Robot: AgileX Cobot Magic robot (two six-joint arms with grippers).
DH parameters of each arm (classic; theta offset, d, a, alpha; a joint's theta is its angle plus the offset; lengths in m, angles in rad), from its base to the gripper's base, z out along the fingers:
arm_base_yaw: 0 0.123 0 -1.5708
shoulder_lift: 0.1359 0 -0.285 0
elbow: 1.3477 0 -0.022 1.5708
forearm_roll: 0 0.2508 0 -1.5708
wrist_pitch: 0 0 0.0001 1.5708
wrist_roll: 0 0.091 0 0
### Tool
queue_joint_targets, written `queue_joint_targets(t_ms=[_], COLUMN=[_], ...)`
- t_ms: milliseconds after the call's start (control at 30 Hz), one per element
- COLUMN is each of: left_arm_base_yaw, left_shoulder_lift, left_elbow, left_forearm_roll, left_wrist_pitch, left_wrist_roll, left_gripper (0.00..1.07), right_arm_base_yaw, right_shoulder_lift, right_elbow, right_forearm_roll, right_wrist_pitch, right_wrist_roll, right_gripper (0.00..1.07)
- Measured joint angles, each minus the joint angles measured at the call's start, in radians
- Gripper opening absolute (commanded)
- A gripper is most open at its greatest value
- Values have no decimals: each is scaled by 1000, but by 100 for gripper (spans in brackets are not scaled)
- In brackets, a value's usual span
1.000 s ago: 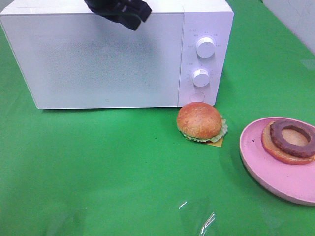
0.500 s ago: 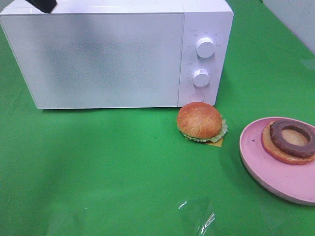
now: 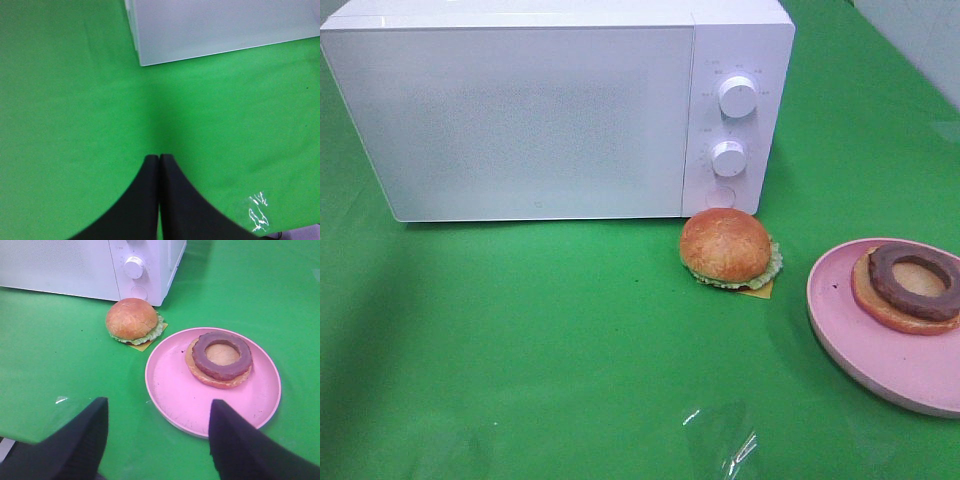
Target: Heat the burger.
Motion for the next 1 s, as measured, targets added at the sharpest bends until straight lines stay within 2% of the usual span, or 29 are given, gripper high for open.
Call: queue_joint_targets(t_ms=[33, 67, 100, 200, 233, 333, 400, 433, 467, 500, 533, 733, 767, 867, 900, 1000], left_arm_base_yaw=[27, 27, 33, 33, 33, 33, 33, 33, 33, 33, 33, 33, 33, 33, 33, 33], left_shoulder_lift=[-92, -92, -174, -221, -323, -406, -592, -592, -702, -702, -795, -976, -1076, -1111, -1172, -1232], left_elbow=[80, 80, 150, 189, 264, 320, 426, 426, 476, 476, 518, 613, 677, 702, 750, 798], left_forearm_roll=[3, 3, 4, 2, -9, -13, -15, -15, -15, -15, -15, -15, -7, 3, 28, 53], left_wrist_pitch=[1, 1, 1, 1, 2, 3, 4, 4, 5, 5, 5, 6, 6, 6, 3, 1], left_wrist_roll=[-8, -8, -11, -11, -11, -11, -11, -11, -11, -11, -11, -11, -11, -13, -15, -19], left_gripper=[0, 0, 0, 0, 0, 0, 0, 0, 0, 0, 0, 0, 0, 0, 0, 0], right_arm_base_yaw=[0, 0, 0, 0, 0, 0, 0, 0, 0, 0, 0, 0, 0, 0, 0, 0], right_shoulder_lift=[0, 0, 0, 0, 0, 0, 0, 0, 0, 0, 0, 0, 0, 0, 0, 0], right_elbow=[0, 0, 0, 0, 0, 0, 0, 0, 0, 0, 0, 0, 0, 0, 0, 0], right_forearm_roll=[0, 0, 0, 0, 0, 0, 0, 0, 0, 0, 0, 0, 0, 0, 0, 0], right_wrist_pitch=[0, 0, 0, 0, 0, 0, 0, 0, 0, 0, 0, 0, 0, 0, 0, 0], right_wrist_roll=[0, 0, 0, 0, 0, 0, 0, 0, 0, 0, 0, 0, 0, 0, 0, 0], right_gripper=[56, 56, 56, 56, 56, 56, 56, 56, 56, 56, 56, 56, 56, 56, 56, 56])
